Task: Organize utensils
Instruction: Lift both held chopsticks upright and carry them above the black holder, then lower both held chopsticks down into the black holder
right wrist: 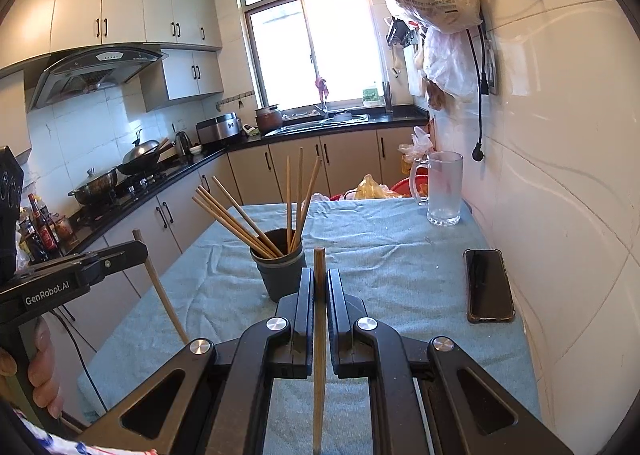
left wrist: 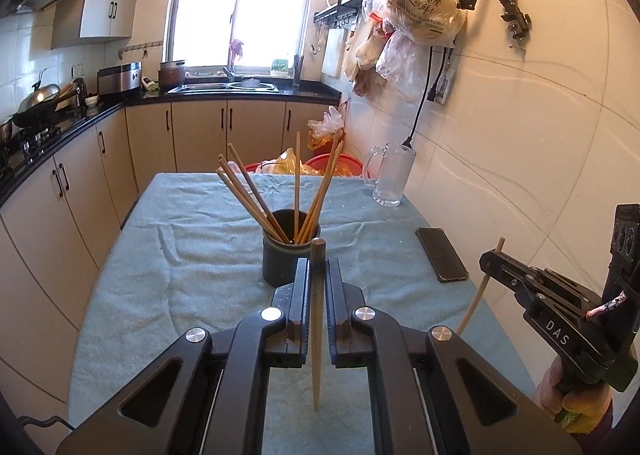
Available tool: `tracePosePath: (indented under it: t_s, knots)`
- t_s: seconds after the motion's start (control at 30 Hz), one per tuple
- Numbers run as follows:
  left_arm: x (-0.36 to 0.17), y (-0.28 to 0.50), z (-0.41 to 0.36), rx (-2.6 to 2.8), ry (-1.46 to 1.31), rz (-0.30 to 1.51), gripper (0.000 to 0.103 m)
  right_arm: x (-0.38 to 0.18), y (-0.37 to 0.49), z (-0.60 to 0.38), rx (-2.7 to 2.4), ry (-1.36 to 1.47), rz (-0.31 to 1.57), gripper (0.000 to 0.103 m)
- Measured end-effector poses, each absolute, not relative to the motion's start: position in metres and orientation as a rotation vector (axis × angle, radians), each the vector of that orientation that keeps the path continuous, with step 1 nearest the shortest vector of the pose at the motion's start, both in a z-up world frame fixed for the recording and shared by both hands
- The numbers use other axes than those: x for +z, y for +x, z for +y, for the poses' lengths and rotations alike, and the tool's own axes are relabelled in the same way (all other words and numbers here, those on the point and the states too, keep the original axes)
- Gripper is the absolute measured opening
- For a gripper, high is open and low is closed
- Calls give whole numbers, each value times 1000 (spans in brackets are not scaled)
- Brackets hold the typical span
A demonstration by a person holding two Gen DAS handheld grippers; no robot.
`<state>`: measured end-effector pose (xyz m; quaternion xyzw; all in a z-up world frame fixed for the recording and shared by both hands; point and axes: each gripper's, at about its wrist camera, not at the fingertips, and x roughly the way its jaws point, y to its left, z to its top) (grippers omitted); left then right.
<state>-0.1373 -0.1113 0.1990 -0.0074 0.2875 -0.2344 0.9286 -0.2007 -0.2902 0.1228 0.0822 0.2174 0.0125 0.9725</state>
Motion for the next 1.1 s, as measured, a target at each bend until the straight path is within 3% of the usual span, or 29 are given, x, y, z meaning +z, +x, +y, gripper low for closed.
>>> tracePosePath:
  t_s: [1.1]
  knots:
    - [213,-110,-112,-464,62,565,6,143,-161,-276,39,119,444,6]
